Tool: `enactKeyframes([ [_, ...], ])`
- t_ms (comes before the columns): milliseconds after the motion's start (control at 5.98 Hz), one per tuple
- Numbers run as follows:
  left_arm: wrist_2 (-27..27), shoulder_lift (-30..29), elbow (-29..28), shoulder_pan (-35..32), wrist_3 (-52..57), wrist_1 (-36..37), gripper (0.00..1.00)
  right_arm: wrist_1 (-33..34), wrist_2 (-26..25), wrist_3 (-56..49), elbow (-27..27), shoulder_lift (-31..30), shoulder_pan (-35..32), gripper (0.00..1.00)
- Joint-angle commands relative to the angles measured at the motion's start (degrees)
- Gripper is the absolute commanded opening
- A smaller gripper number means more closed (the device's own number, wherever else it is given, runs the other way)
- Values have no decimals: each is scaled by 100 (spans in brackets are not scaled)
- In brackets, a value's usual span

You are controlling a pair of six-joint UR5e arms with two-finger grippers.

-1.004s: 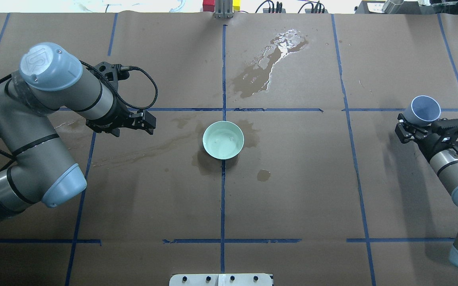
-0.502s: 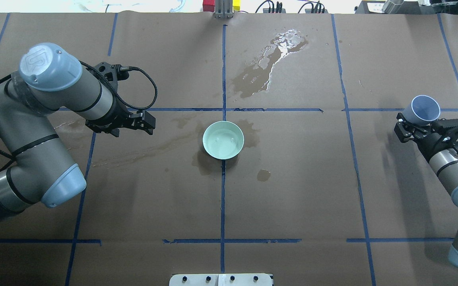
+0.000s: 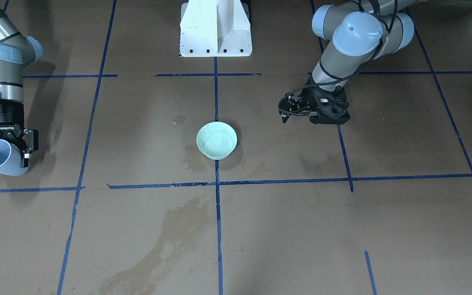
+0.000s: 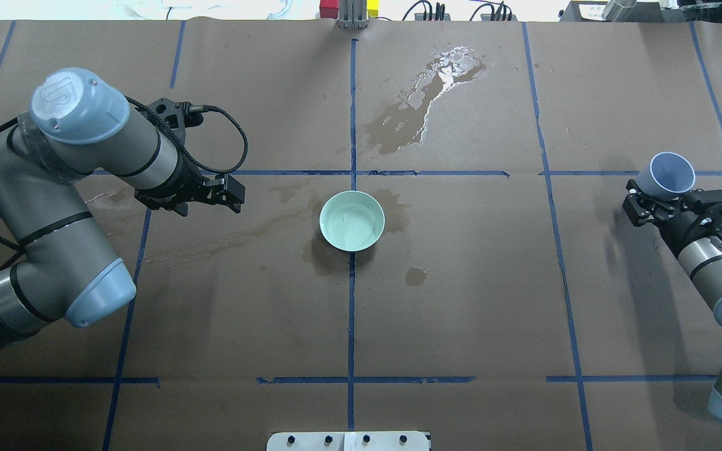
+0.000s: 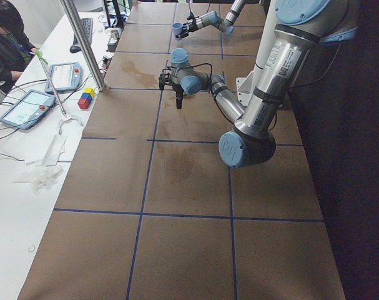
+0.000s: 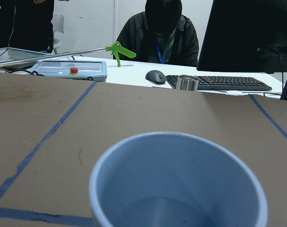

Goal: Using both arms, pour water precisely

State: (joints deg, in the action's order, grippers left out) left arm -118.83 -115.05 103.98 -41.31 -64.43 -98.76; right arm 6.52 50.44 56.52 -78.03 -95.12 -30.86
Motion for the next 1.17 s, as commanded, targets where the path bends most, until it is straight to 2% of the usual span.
enactKeyframes([
  [0,-9,0,0,-9,1,-3,100,-19,1,0,50,2,10,65],
  [335,-9,0,0,-9,18,-3,100,-54,1,0,42,-6,19,74],
  [669,-9,0,0,-9,18,-3,100,-134,1,-1,86,-6,45,92],
  [1004,0,0,0,-9,18,6,100,-134,1,0,95,-6,45,94],
])
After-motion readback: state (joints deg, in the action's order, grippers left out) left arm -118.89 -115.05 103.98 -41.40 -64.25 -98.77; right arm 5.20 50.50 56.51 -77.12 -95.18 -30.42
